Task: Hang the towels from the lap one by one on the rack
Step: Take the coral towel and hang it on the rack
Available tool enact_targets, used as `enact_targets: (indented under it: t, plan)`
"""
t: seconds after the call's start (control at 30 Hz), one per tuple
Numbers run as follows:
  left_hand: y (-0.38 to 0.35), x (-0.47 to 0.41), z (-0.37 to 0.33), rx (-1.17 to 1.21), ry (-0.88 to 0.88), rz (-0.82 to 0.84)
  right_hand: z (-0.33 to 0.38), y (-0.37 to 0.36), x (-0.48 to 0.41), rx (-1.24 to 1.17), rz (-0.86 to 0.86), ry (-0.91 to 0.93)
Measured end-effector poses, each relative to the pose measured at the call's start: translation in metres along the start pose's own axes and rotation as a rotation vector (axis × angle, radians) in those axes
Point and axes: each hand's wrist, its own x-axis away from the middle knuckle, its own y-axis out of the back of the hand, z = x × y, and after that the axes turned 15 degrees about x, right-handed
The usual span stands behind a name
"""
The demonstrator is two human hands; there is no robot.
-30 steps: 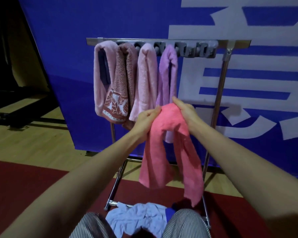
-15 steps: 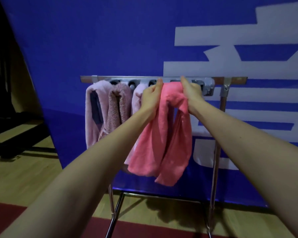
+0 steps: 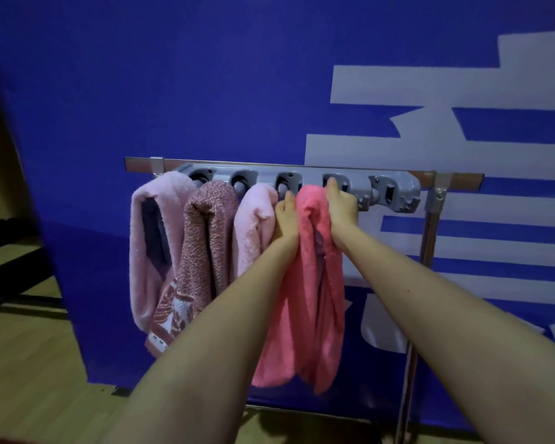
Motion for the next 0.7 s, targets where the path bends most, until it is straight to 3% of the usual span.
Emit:
enact_targets:
  t: [0.27, 0.37, 0.43, 0.6, 0.7]
  plan:
    - [0.015, 0.009, 0.008, -0.098, -0.074, -0.025, -0.004, 0.001, 0.008, 0.048, -0.008, 0.030]
    - [0.020, 0.014, 0.004, -0.247, 0.022, 0.139, -0.003, 0.002, 0.013, 0.070, 0.027, 0.019]
    - [0.017, 0.015, -0.004, -0.153, -0.084, 0.075, -0.003, 0.003, 0.018, 0.086, 0.042, -0.012]
    - [0.017, 0.028, 0.007, -0.175, 0.004, 0.054, -0.021, 0.006, 0.048, 0.149, 0.113, -0.106]
    - [0.024, 0.060, 0.014, -0.229, -0.044, 0.061, -0.048, 0.004, 0.072, 0.200, 0.154, -0.162]
